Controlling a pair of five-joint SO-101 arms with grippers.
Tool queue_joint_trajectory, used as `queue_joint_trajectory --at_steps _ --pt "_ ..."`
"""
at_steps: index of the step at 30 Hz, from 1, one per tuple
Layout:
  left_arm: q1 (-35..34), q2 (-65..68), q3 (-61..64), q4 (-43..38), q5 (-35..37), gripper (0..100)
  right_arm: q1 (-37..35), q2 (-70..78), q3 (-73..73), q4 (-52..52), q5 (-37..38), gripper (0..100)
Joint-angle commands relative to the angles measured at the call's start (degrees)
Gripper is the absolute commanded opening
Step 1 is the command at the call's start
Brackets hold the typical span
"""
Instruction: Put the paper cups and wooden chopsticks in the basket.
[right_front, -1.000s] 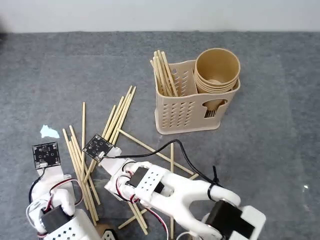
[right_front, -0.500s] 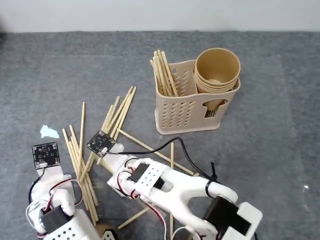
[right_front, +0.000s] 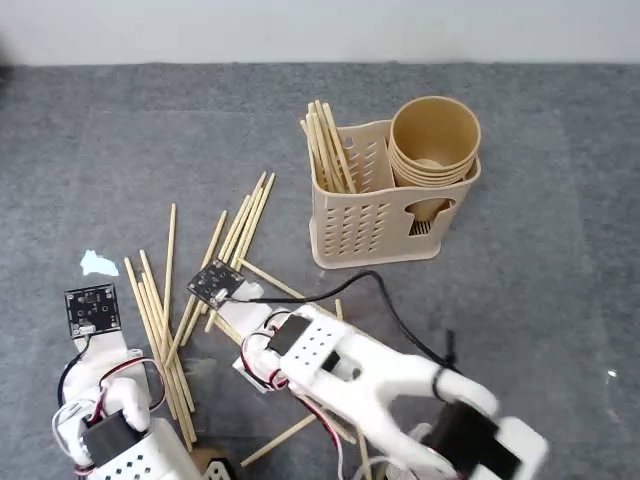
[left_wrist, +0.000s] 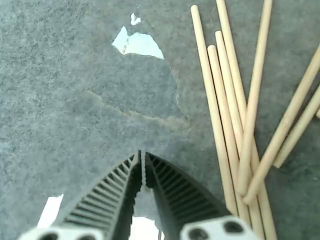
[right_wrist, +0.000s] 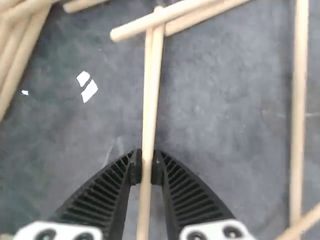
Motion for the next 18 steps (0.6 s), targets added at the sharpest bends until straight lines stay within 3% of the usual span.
queue_joint_trajectory --at_steps 1,8,18 --pt "-0.44 -1.05 -0.48 0.44 -0.35 1 1.01 -11.3 -1.41 6.37 0.26 0.8" --pt "-0.44 -1.05 -0.48 0.44 -0.35 1 1.19 -25.27 -1.23 12.09 0.44 0.8" --pt "-0.44 -1.05 -0.48 0.44 -0.35 1 1.36 -33.89 -2.55 12.62 2.11 0.8"
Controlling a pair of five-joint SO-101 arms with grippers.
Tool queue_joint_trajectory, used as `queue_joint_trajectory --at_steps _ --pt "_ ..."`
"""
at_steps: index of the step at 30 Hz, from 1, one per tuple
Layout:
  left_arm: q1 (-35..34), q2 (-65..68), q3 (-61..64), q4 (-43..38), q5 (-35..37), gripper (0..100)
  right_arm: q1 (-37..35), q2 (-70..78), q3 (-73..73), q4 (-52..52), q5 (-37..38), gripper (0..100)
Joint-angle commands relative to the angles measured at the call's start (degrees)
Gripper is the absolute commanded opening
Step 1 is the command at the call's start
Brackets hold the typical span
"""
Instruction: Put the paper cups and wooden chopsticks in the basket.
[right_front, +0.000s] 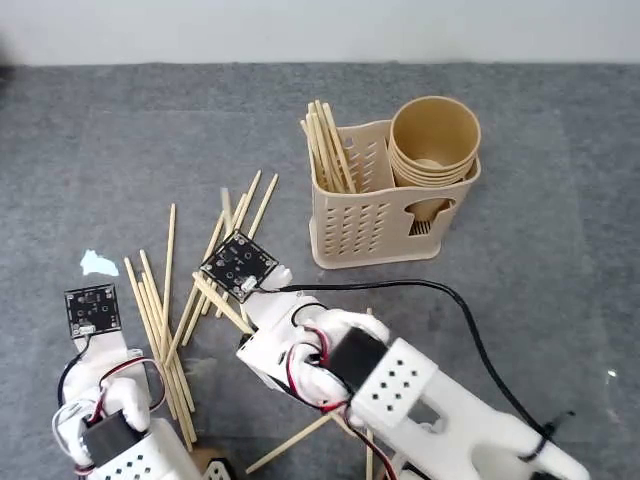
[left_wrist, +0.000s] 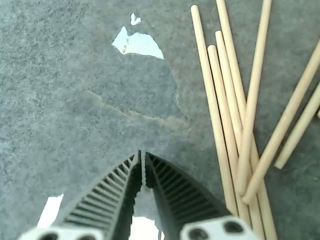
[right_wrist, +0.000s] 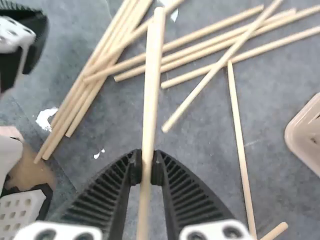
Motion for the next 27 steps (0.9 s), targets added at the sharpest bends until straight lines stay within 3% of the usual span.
queue_joint_trajectory --at_steps 1,11,17,27 --pt "-0.44 -1.05 -0.48 0.44 -0.35 1 0.92 -4.18 -3.08 0.13 2.46 0.8" --pt "-0.44 -1.05 -0.48 0.44 -0.35 1 11.65 -6.46 -17.67 -3.3 9.05 0.8" --pt "-0.44 -1.05 -0.48 0.44 -0.35 1 17.8 -6.37 -18.55 -17.89 13.89 0.8" --pt "-0.44 -1.05 -0.48 0.44 -0.35 1 25.89 -1.54 -18.64 -43.65 13.71 0.8"
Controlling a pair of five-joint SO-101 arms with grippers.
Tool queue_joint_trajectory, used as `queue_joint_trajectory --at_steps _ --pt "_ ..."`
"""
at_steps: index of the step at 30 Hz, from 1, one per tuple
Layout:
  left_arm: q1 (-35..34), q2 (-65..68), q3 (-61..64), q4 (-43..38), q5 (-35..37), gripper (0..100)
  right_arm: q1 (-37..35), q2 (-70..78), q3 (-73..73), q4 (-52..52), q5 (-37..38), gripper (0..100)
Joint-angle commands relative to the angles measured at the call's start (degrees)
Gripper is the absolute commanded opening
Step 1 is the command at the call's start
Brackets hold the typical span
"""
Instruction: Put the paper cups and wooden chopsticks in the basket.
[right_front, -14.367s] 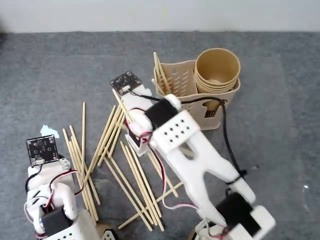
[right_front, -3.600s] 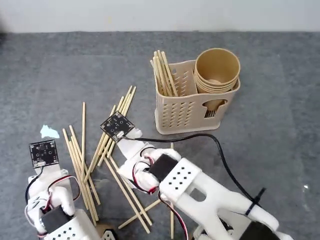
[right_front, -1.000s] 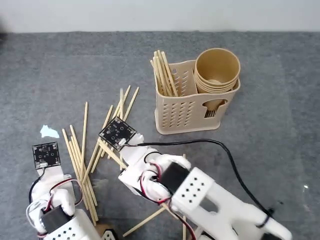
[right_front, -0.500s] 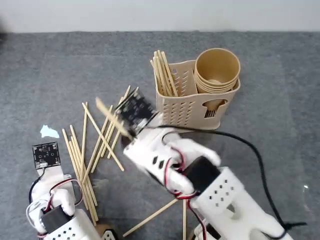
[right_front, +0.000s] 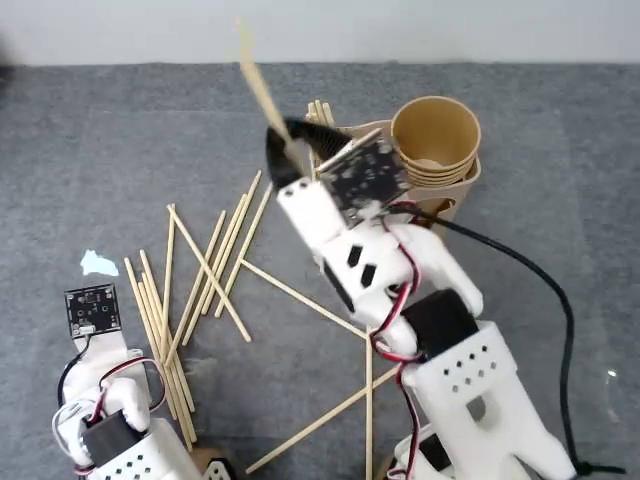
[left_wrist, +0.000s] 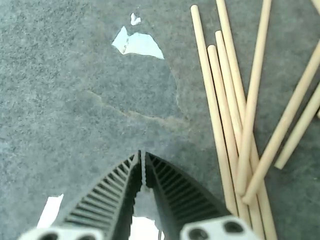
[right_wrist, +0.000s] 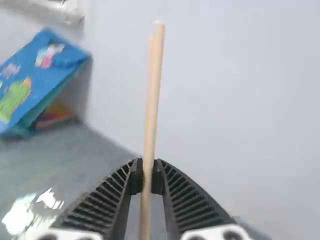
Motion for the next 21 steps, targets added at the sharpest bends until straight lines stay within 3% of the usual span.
queue_joint_trajectory --at_steps 1,9,17,21 --pt "-0.44 -1.05 -0.48 0.44 -0.35 1 3.91 3.56 -3.6 -11.38 0.26 0.8" --pt "-0.44 -1.05 -0.48 0.44 -0.35 1 11.12 17.54 -3.6 -32.13 0.35 0.8" --pt "-0.44 -1.05 -0.48 0.44 -0.35 1 12.35 19.3 5.98 -36.18 0.35 1.5" --pt "-0.44 -1.05 -0.48 0.44 -0.35 1 12.09 13.49 10.81 -33.71 0.35 12.0"
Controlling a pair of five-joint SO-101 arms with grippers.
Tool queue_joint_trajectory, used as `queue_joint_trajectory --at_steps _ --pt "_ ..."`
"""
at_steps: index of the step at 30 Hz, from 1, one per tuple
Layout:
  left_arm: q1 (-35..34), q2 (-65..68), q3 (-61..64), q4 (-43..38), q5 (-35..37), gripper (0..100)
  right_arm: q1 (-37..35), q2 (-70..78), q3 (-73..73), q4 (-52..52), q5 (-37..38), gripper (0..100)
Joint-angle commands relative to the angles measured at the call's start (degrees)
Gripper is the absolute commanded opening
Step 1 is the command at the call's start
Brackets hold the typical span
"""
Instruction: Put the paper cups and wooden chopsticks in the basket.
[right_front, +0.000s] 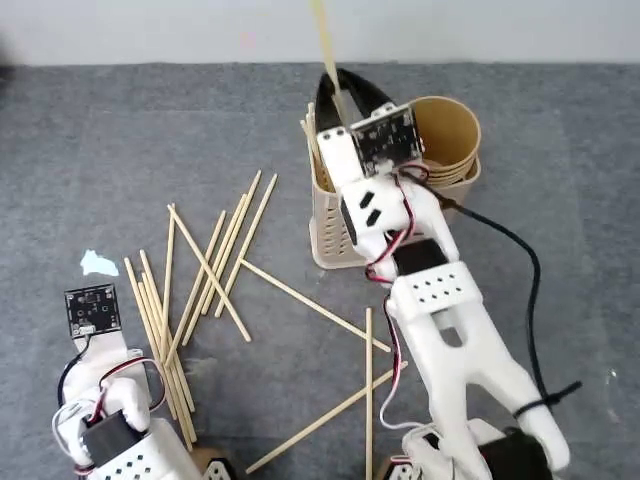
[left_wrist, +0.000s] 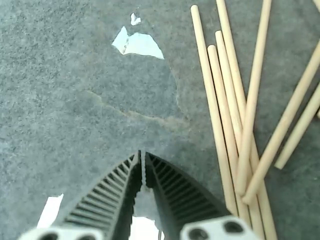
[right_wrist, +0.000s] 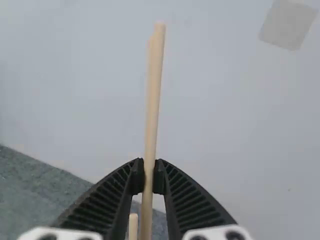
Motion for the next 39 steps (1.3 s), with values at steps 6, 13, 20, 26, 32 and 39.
queue_joint_trajectory --at_steps 6,13,20,26,32,39 --pt "-0.44 -1.05 -0.48 0.44 -0.35 1 0.13 -16.22 -0.62 17.89 -4.04 18.3" --pt "-0.44 -1.05 -0.48 0.44 -0.35 1 -3.74 -25.63 -7.65 49.1 -7.12 18.3" --pt "-0.44 -1.05 -0.48 0.44 -0.35 1 -10.59 -27.21 -9.49 73.63 -7.21 18.3" --pt "-0.44 -1.05 -0.48 0.44 -0.35 1 -13.32 -27.12 -9.32 85.49 -10.11 18.3" --pt "-0.44 -1.05 -0.48 0.44 -0.35 1 -15.34 -27.12 -2.9 89.71 -10.46 18.6" --pt "-0.44 -1.05 -0.48 0.44 -0.35 1 -15.25 -27.03 8.53 85.67 -9.93 18.7"
